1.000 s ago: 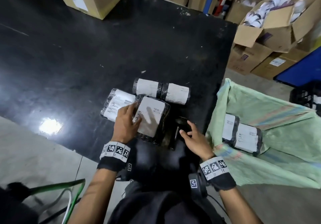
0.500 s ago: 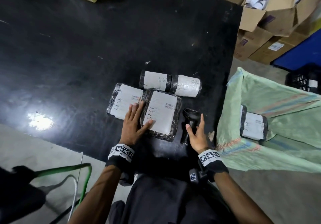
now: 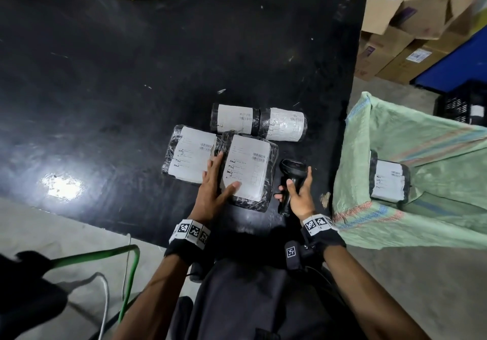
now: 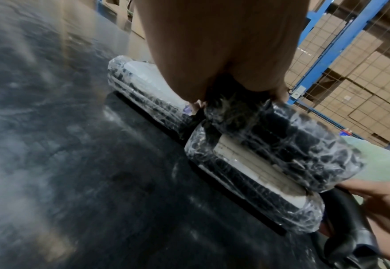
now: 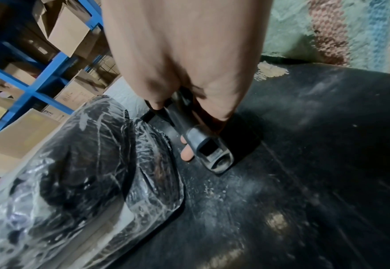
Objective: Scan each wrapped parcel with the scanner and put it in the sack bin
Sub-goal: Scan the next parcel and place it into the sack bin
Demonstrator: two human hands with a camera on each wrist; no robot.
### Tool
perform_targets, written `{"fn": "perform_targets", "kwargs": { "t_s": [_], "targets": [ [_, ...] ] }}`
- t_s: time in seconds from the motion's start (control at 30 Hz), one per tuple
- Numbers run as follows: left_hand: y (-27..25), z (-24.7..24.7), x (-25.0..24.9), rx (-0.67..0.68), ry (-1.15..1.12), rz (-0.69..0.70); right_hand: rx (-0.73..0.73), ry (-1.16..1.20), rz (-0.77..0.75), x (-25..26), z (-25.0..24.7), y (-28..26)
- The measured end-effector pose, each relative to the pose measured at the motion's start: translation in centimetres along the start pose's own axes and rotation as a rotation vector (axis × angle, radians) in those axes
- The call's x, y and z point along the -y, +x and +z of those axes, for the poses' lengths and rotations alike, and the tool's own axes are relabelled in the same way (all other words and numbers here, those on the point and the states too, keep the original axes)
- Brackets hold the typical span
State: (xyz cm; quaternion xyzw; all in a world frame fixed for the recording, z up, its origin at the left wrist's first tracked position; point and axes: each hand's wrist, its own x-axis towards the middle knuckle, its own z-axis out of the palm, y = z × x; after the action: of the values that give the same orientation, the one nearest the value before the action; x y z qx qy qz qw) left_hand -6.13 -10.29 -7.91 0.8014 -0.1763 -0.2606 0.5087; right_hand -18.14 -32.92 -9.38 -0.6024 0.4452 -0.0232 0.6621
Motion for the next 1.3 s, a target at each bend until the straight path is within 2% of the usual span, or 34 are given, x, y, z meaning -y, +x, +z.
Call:
{"fn": "perform_targets", "kwargs": {
  "t_s": [0.13, 0.27, 0.33, 0.47, 0.57, 0.67, 0.83, 0.97, 1.07, 1.2, 1.3],
  "targets": [
    [0.1, 0.0, -0.6, -0.007, 0.007, 0.054, 0.008, 0.066, 0.019, 0.1, 0.0, 0.1],
    [0.4, -0.2, -2.1, -0.001, 0.109, 0.094, 0.009, 0.048, 0.014, 0.3, -0.2, -0.3],
    [0.8, -0.4, -3.5, -0.009, 0.110, 0.047, 0.011, 0.051, 0.020, 0.4, -0.3, -0.4],
    [2.1, -0.5, -6.7, 0.023, -0.116, -0.197, 0.008, 0.078, 0.036, 0.6, -0.3, -0.6],
    [3.3, -0.6, -8.1, 0.040, -0.235, -0.278, -0.009, 0.054, 0.039, 1.1, -0.2, -1.0],
    [3.2, -0.2, -8.5, 0.025, -0.329, -0.283, -0.019, 0.016, 0.039, 1.3, -0.3, -1.4],
    [0.7, 1.1, -6.7, -0.012, -0.373, -0.248, -0.045, -0.029, 0.049, 3.7, -0.7, -3.6],
    [1.4, 1.4, -4.7, -0.005, -0.424, -0.223, -0.030, -0.030, 0.039, 4.4, -1.5, -4.7],
    [1.1, 1.1, -6.2, 0.021, -0.475, -0.239, -0.018, -0.054, 0.007, 3.7, -1.8, -4.5],
    [0.2, 1.9, -7.3, -0.063, -0.614, -0.321, 0.013, -0.028, -0.041, 3.0, -2.6, -4.4],
    [0.2, 2.6, -7.3, -0.104, -0.652, -0.273, -0.012, 0.024, -0.079, 4.3, -3.5, -5.8]
  ]
}}
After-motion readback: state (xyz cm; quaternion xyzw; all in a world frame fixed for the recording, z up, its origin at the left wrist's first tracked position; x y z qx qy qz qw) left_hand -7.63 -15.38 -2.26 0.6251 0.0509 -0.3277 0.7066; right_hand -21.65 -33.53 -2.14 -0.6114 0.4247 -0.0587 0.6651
